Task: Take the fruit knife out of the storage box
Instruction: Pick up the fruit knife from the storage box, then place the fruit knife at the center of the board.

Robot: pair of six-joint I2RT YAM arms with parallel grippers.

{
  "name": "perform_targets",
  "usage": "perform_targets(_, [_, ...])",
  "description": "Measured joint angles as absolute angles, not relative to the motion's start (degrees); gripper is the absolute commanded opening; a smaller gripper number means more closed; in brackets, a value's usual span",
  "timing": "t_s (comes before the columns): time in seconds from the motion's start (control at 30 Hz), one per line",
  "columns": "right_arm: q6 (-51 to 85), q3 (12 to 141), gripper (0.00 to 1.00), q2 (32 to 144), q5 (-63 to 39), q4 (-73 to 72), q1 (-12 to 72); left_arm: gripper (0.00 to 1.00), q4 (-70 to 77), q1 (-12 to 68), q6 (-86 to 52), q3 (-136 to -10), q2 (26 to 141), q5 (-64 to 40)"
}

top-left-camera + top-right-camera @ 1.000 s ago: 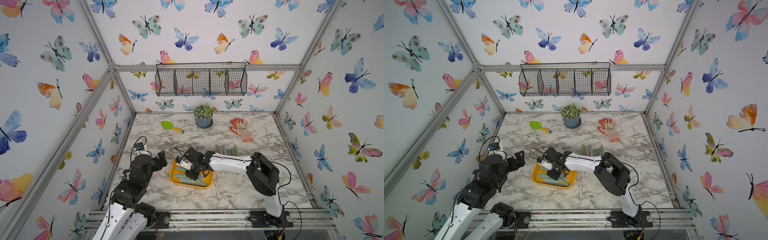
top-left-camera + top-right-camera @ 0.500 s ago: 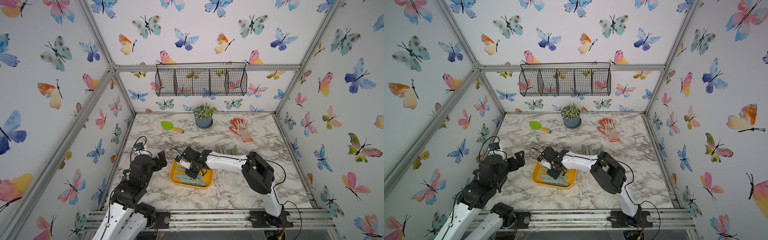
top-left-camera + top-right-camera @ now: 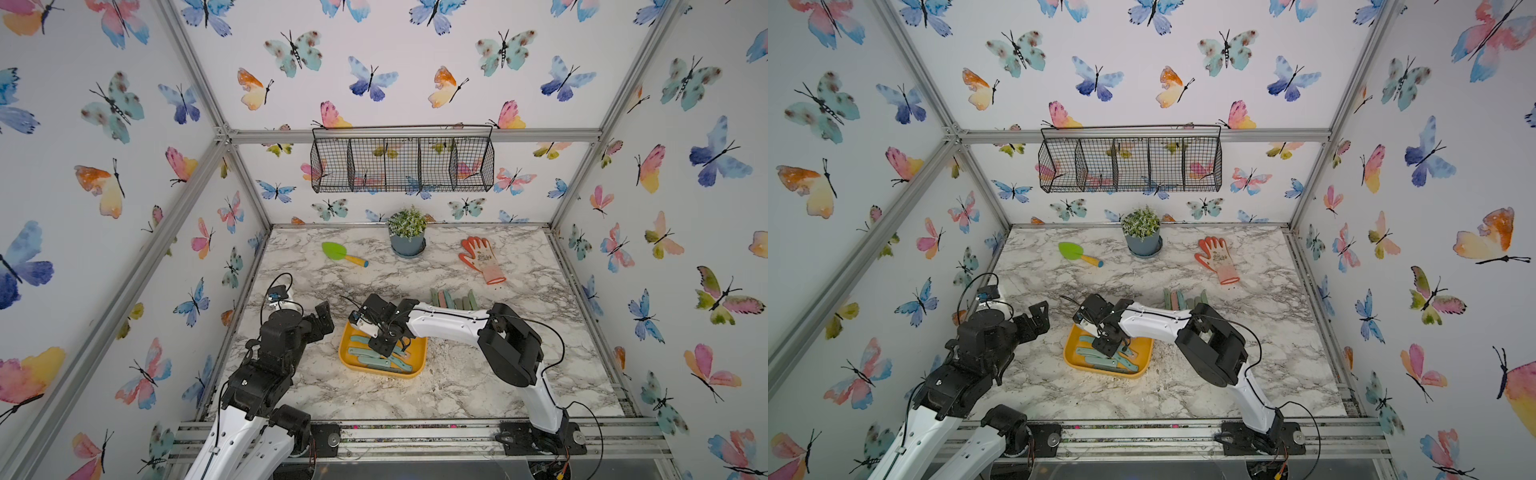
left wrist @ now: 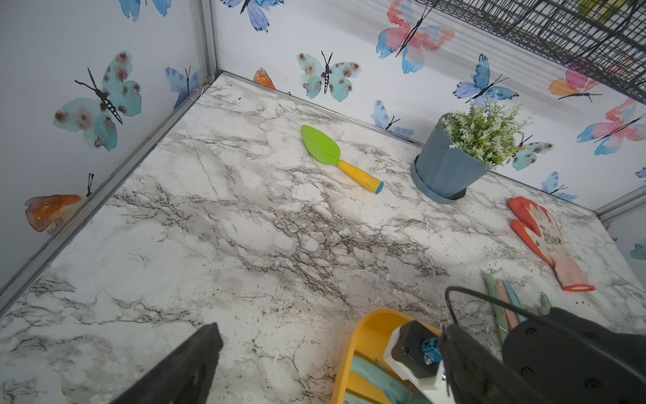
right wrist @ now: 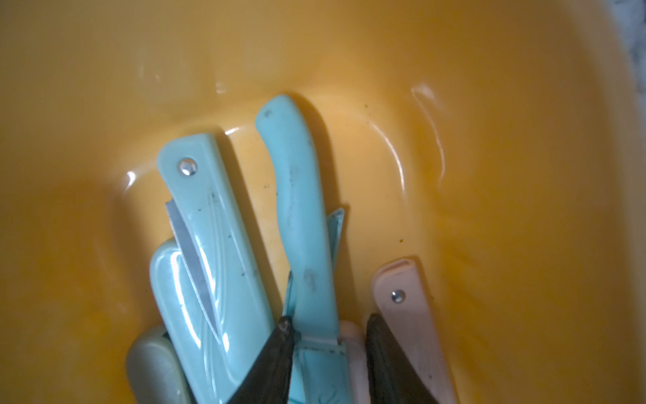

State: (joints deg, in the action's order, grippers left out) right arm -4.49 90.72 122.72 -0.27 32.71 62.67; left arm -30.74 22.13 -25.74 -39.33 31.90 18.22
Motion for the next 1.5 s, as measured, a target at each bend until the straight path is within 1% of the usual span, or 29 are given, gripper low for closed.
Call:
perform_targets(0.37, [-4.0,91.6,0.21,123.3,0.6,33.0,62.7,0.98,-30.7,22.1,-25.8,-39.3,31.7,18.2])
perform_targets(0.53, [-3.7,91.5,0.16,123.2,0.8,33.0,62.7,0.98,-30.7,22.1,-25.8,-39.3,31.7,18.2])
perform_targets(0.8, [-3.0,90.4,0.15,122.0,1.0,33.1,62.9,0.98,-30.7,22.1,-25.8,-39.3,31.7,18.2])
perform_targets(1.17, [-0.9,87.8,0.16,114.3,2.3,33.8,62.7,0.98,-30.7,22.1,-25.7,-39.3,31.7,18.1])
perform_targets(1.37, [1.4,85.0,0.16,108.8,2.3,32.5,60.9,0.98,-30.6,22.1,-25.3,-39.3,31.7,16.6])
perform_targets(1.5, [3.6,80.9,0.15,102.6,2.4,31.3,56.6,0.98,-30.0,22.1,-24.3,-39.3,32.5,13.1])
